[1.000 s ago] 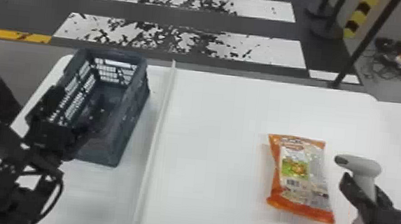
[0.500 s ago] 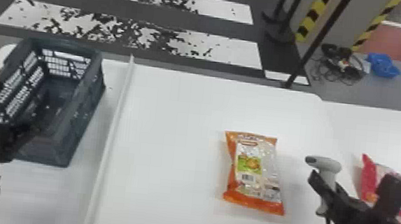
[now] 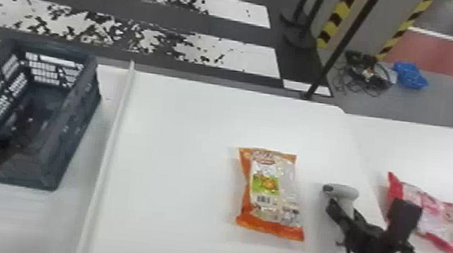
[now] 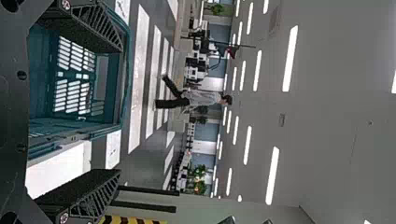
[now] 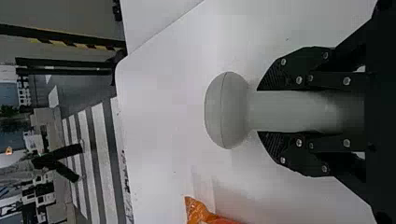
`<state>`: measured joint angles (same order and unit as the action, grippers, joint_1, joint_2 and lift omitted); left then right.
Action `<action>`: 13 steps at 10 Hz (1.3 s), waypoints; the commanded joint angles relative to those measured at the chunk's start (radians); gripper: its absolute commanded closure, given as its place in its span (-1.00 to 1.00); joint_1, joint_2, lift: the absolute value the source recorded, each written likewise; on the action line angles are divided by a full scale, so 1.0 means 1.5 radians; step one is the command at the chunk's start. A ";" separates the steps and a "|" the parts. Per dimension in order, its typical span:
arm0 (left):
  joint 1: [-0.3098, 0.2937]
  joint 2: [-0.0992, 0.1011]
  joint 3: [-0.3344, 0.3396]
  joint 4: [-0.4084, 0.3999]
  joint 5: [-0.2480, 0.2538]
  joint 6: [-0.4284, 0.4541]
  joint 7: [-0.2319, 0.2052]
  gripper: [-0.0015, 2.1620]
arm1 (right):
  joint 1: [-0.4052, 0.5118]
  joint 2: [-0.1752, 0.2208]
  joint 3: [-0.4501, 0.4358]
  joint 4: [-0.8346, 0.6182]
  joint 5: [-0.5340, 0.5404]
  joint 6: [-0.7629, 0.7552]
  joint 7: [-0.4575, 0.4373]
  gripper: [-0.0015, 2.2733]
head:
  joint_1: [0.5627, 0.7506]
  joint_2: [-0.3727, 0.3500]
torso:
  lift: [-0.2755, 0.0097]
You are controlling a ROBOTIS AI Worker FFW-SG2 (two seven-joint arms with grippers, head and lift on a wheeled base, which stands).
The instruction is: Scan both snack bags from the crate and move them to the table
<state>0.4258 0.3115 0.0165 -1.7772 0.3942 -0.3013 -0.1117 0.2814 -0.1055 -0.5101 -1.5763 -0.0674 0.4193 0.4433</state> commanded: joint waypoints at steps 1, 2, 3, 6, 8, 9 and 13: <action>-0.002 0.003 -0.001 0.001 0.001 0.000 0.000 -0.92 | -0.004 -0.001 0.001 0.018 0.002 -0.020 -0.001 0.49 | 0.41 -0.57 | 0.32; -0.003 0.004 -0.001 0.001 0.001 0.002 0.000 -0.92 | -0.004 -0.001 0.002 0.018 0.005 -0.020 -0.001 -0.70 | 0.41 -0.57 | 0.32; -0.005 0.004 -0.001 0.001 0.001 0.002 0.000 -0.92 | -0.002 0.000 0.000 0.011 0.004 -0.020 -0.002 -1.00 | 0.41 -0.57 | 0.32; -0.012 0.008 -0.002 0.005 0.002 0.004 0.000 -0.92 | 0.078 0.005 -0.012 -0.173 -0.060 0.015 0.004 -0.95 | 0.41 -0.58 | 0.32; -0.013 0.009 -0.003 0.006 0.002 0.002 0.000 -0.92 | 0.091 0.006 -0.033 -0.309 -0.114 0.233 0.076 -0.95 | 0.41 -0.50 | 0.32; -0.013 0.009 -0.003 0.006 0.002 0.002 0.000 -0.92 | 0.053 -0.003 -0.041 -0.340 -0.116 0.407 0.140 -0.95 | 0.41 -0.46 | 0.32; -0.003 0.011 -0.001 0.003 0.001 0.002 0.000 -0.92 | -0.029 -0.048 0.048 -0.261 -0.032 0.546 0.246 -0.93 | 0.41 -0.13 | 0.32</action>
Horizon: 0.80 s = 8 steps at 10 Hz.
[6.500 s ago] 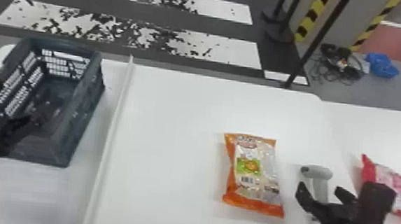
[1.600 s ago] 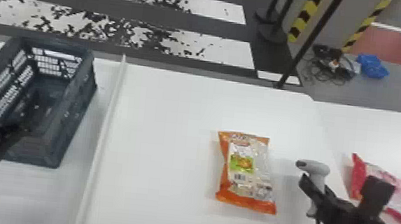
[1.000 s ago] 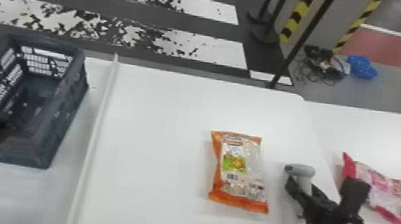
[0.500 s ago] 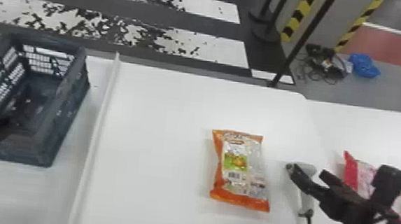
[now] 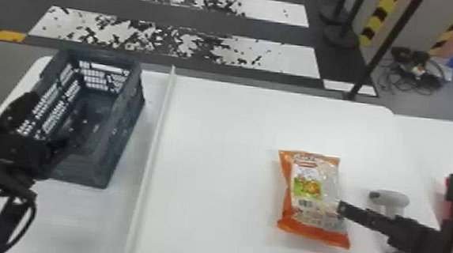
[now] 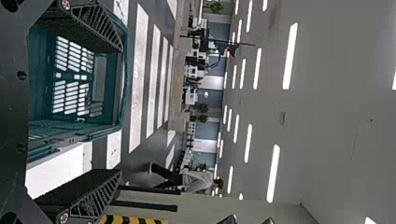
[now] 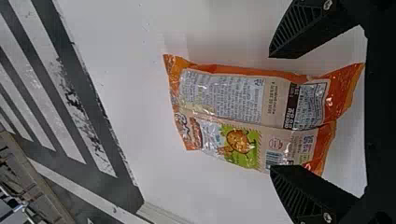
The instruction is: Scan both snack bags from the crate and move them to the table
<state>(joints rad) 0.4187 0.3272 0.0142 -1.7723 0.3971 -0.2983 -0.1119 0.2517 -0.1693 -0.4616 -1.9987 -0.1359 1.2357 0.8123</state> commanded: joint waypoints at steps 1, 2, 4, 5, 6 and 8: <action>0.005 0.001 0.002 -0.003 -0.001 0.000 0.000 -0.92 | -0.027 -0.023 0.037 0.064 0.013 -0.002 0.019 -0.93 | 0.41 -0.10 | 0.32; 0.007 0.001 0.003 -0.004 -0.001 0.000 0.000 -0.92 | -0.034 -0.027 0.052 0.088 0.023 -0.027 0.030 -0.93 | 0.41 -0.07 | 0.32; 0.006 0.002 0.001 -0.004 -0.003 0.002 0.000 -0.92 | -0.043 -0.035 0.066 0.117 0.039 -0.070 0.040 -0.93 | 0.41 -0.02 | 0.32; 0.006 0.003 -0.001 -0.004 -0.003 0.002 0.000 -0.92 | -0.052 -0.047 0.079 0.141 0.043 -0.088 0.041 -0.95 | 0.41 -0.02 | 0.32; 0.006 0.006 -0.002 -0.003 -0.005 0.002 0.000 -0.92 | -0.061 -0.056 0.096 0.169 0.049 -0.108 0.045 -0.95 | 0.41 -0.04 | 0.32; 0.005 0.006 0.000 -0.002 -0.005 0.004 0.001 -0.92 | -0.089 -0.055 0.121 0.230 0.064 -0.164 0.059 -0.58 | 0.41 -0.04 | 0.32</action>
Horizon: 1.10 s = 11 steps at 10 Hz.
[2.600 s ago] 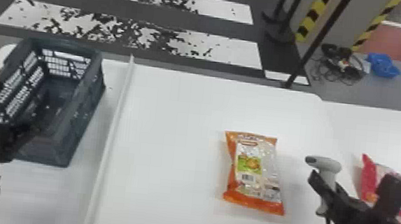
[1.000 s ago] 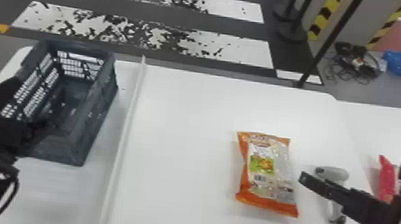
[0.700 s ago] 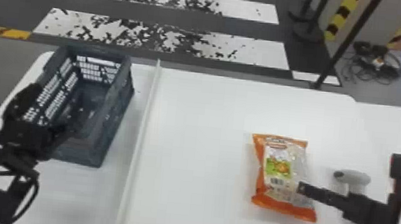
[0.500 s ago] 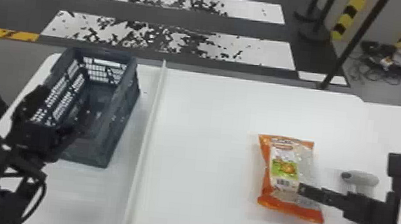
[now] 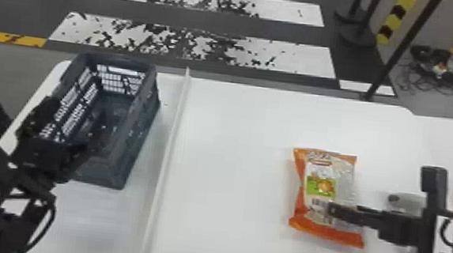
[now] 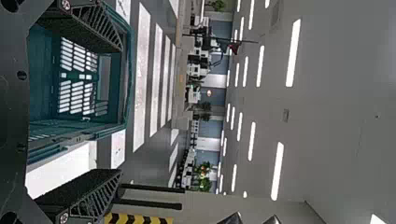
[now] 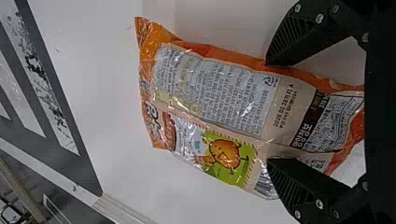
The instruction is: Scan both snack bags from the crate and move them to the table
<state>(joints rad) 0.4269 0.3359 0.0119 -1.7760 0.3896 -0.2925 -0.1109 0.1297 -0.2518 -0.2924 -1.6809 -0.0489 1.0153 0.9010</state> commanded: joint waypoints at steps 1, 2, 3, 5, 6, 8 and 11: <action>-0.002 0.000 0.001 0.003 0.000 0.002 0.000 -0.92 | -0.024 0.000 0.016 0.042 0.018 -0.017 0.003 0.74 | 0.41 -0.01 | 0.32; -0.005 0.000 0.000 0.007 -0.001 0.002 0.000 -0.92 | -0.027 0.000 0.014 0.048 0.022 -0.035 0.003 0.97 | 0.41 -0.01 | 0.32; -0.011 -0.001 -0.003 0.012 -0.001 0.002 0.000 -0.92 | -0.027 0.000 0.006 0.048 0.018 -0.039 0.013 0.97 | 0.41 0.00 | 0.32; -0.012 -0.003 -0.003 0.013 -0.003 0.006 0.002 -0.92 | -0.010 0.000 -0.018 -0.013 -0.012 -0.008 0.016 0.97 | 0.41 -0.01 | 0.32; -0.017 -0.004 -0.006 0.019 -0.004 0.006 0.001 -0.92 | -0.005 0.003 -0.044 -0.060 -0.045 0.022 0.016 0.97 | 0.41 -0.02 | 0.32; -0.018 -0.005 -0.007 0.019 -0.008 0.006 0.001 -0.92 | -0.021 0.012 -0.115 -0.116 -0.116 0.059 -0.003 0.97 | 0.41 -0.04 | 0.32; -0.005 -0.001 -0.006 0.017 -0.010 0.008 0.001 -0.92 | -0.123 0.024 -0.233 -0.062 -0.142 0.002 -0.112 0.97 | 0.41 -0.24 | 0.32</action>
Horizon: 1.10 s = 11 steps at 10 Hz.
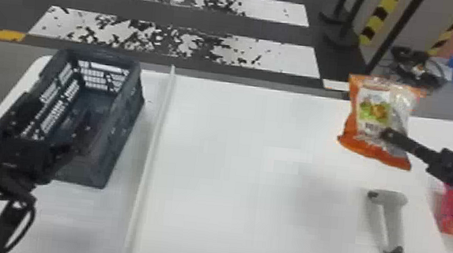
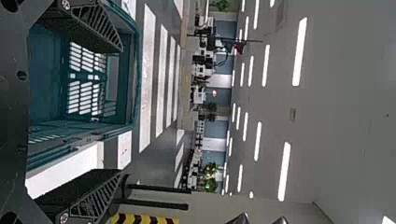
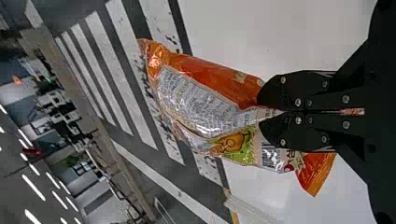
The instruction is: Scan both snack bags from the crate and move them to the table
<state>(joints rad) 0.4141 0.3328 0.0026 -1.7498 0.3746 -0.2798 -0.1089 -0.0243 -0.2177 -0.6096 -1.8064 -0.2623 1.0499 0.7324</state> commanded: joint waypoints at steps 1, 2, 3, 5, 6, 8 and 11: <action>0.010 0.001 0.000 0.000 -0.007 0.000 0.000 -0.92 | -0.049 0.000 -0.055 0.088 0.006 -0.099 -0.042 0.97 | 0.41 -0.31 | 0.32; 0.010 0.002 0.000 0.001 -0.009 0.000 0.000 -0.92 | -0.067 -0.002 -0.088 0.144 0.009 -0.169 -0.095 0.97 | 0.41 -0.46 | 0.32; 0.007 0.002 -0.001 0.001 -0.010 0.002 0.000 -0.92 | -0.070 -0.006 -0.119 0.192 0.009 -0.238 -0.149 0.97 | 0.41 -0.63 | 0.32; 0.001 0.003 -0.010 0.001 -0.011 0.002 -0.001 -0.92 | -0.088 -0.050 -0.133 0.323 0.010 -0.332 -0.242 0.97 | 0.41 -0.94 | 0.32; -0.009 0.004 -0.023 0.006 -0.011 0.002 -0.001 -0.92 | -0.092 -0.068 -0.130 0.370 0.011 -0.353 -0.267 0.97 | 0.41 -0.94 | 0.32; -0.019 0.003 -0.041 0.009 -0.010 0.002 -0.001 -0.92 | -0.107 -0.084 -0.099 0.440 0.022 -0.353 -0.313 0.95 | 0.41 -0.94 | 0.32; -0.020 0.004 -0.044 0.009 -0.010 -0.004 -0.001 -0.92 | -0.108 -0.084 -0.043 0.444 0.068 -0.322 -0.343 -0.56 | 0.41 -0.94 | 0.32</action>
<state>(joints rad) 0.3831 0.3376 -0.0629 -1.7363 0.3590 -0.2841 -0.1104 -0.1843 -0.3434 -0.6860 -1.1394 -0.1767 0.5483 0.2195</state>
